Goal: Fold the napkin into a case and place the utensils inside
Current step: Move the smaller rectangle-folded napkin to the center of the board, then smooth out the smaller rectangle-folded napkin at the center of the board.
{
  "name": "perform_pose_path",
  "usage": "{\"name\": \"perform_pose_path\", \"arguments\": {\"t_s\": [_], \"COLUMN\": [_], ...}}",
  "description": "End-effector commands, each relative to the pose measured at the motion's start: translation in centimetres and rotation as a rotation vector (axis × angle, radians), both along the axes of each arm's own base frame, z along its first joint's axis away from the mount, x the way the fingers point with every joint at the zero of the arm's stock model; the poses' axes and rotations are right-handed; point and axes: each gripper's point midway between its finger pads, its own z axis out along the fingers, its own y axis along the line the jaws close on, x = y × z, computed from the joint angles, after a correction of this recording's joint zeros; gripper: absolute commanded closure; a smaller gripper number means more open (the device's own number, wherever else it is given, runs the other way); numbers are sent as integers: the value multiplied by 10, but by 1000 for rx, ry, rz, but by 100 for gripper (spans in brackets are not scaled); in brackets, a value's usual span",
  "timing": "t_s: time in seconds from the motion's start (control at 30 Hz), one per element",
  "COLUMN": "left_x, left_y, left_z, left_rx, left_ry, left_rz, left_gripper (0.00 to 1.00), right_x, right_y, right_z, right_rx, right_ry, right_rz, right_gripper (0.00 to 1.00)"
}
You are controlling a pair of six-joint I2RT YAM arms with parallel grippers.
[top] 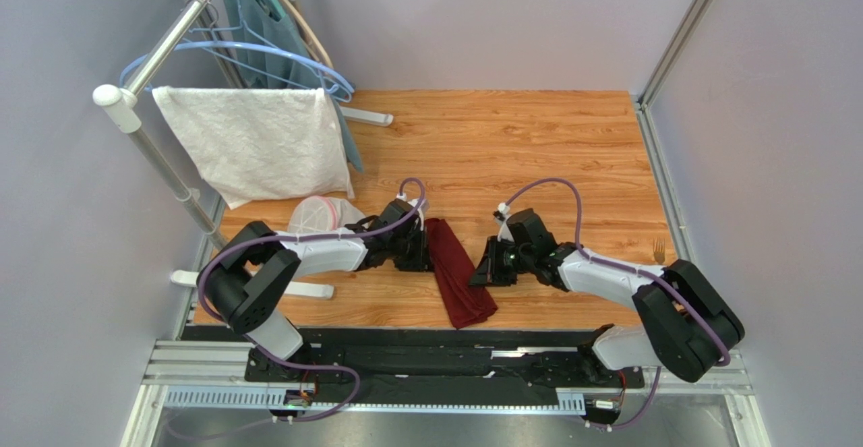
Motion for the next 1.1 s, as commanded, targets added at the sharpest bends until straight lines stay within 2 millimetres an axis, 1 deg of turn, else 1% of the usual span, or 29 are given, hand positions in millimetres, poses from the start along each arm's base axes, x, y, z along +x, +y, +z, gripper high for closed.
{"name": "perform_pose_path", "arguments": {"t_s": [0.0,0.1,0.17,0.2,0.23,0.27,0.3,0.33,0.37,0.4,0.43,0.47,0.5,0.53,0.57,0.63,0.7,0.73,0.77,0.8,0.83,0.87,0.9,0.93,0.97,1.0,1.03,1.07], "left_x": [0,7,8,8,3,2,-2,-10,-11,-14,-24,-27,-32,-43,-47,-56,-59,-58,-55,-54,-55,-56,-55,-61,-64,-64,-69,-71], "left_y": [-3,-10,-12,-11,-5,-4,-1,8,10,12,14,12,10,3,-3,-14,-16,-9,-2,5,10,10,7,5,4,1,-2,-1], "left_z": [-16,-11,-7,-5,-9,-1,1,0,14,19,24,39,46,55,67,76,73,63,53,48,42,42,43,41,34,32,30,22], "left_rx": [37,39,37,40,56,45,47,69,47,43,30,-8,-36,-99,-153,-254,-270,-215,-155,-113,-83,-89,-110,-126,-117,-127,-139,-132], "left_ry": [29,14,10,9,25,9,9,22,-6,-12,10,-10,-2,24,33,57,94,105,104,105,105,104,97,124,153,159,181,211], "left_rz": [-5,-18,-27,-26,-25,-29,-30,-33,-37,-43,-69,-90,-105,-145,-142,-161,-142,-114,-97,-82,-73,-74,-84,-104,-110,-123,-140,-132], "left_gripper": [96,96,96,96,96,95,93,89,78,73,70,66,66,65,64,62,62,63,65,67,70,70,70,68,68,67,66,66], "right_x": [-4,-1,3,4,4,4,4,4,5,5,4,6,9,5,5,5,4,1,2,-7,-6,-5,-20,-20,-18,-30,-33,-27], "right_y": [24,30,31,30,30,30,30,30,29,28,23,21,21,17,16,15,16,15,13,12,17,15,15,20,16,13,13,13], "right_z": [5,2,0,-2,-2,-3,-2,-1,0,2,1,2,8,6,7,14,18,19,20,18,27,28,25,33,32,29,30,32], "right_rx": [51,51,47,41,36,31,33,30,26,19,-3,-15,-10,-33,-41,-41,-42,-63,-88,-118,-124,-157,-202,-210,-261,-317,-338,-382], "right_ry": [-31,-28,-32,-32,-33,-34,-35,-34,-40,-56,-49,-61,-85,-67,-73,-87,-99,-102,-116,-108,-141,-160,-152,-176,-202,-194,-197,-216], "right_rz": [1,-20,-38,-39,-36,-33,-31,-29,-31,-27,-31,-40,-39,-39,-41,-43,-31,-12,-14,17,48,43,89,105,97,129,143,126], "right_gripper": [100,100,100,100,100,100,100,100,100,100,100,100,100,100,100,100,99,96,86,81,69,63,59,52,49,47,44,43]}}
